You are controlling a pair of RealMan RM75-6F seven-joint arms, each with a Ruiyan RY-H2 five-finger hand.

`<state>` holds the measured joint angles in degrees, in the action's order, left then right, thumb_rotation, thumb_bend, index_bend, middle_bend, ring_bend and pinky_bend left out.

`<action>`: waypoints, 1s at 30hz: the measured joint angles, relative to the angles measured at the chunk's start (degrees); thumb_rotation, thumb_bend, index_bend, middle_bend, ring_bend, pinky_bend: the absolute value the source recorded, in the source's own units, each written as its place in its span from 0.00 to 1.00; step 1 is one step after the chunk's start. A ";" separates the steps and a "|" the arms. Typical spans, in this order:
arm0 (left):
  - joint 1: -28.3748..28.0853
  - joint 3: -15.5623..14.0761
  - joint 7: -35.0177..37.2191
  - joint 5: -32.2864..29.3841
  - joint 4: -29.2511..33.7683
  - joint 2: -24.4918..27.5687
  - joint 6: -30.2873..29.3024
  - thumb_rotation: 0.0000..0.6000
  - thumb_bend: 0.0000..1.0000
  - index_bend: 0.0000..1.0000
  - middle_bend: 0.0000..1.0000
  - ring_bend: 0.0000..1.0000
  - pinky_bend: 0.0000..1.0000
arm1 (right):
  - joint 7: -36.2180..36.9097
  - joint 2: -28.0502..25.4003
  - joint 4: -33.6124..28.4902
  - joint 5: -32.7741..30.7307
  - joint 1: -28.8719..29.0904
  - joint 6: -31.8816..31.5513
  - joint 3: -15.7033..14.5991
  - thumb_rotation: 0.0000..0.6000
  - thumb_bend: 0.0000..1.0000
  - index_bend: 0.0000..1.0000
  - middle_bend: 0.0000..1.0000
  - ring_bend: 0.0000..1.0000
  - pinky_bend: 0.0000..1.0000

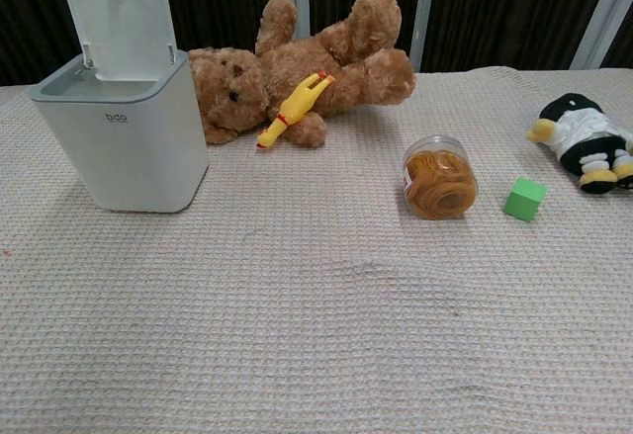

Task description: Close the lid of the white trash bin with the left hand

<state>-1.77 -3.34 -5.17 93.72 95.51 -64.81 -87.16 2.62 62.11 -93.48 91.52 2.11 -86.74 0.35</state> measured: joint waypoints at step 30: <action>-5.30 9.05 -3.90 -7.45 5.48 3.01 2.35 1.00 0.35 0.00 0.77 0.71 0.89 | 0.89 0.20 -0.59 -1.47 0.77 1.75 0.46 1.00 0.19 0.00 0.00 0.00 0.00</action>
<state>-7.08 5.71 -9.06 86.27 100.99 -61.80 -84.81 3.51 62.30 -94.07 90.05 2.88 -84.99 0.81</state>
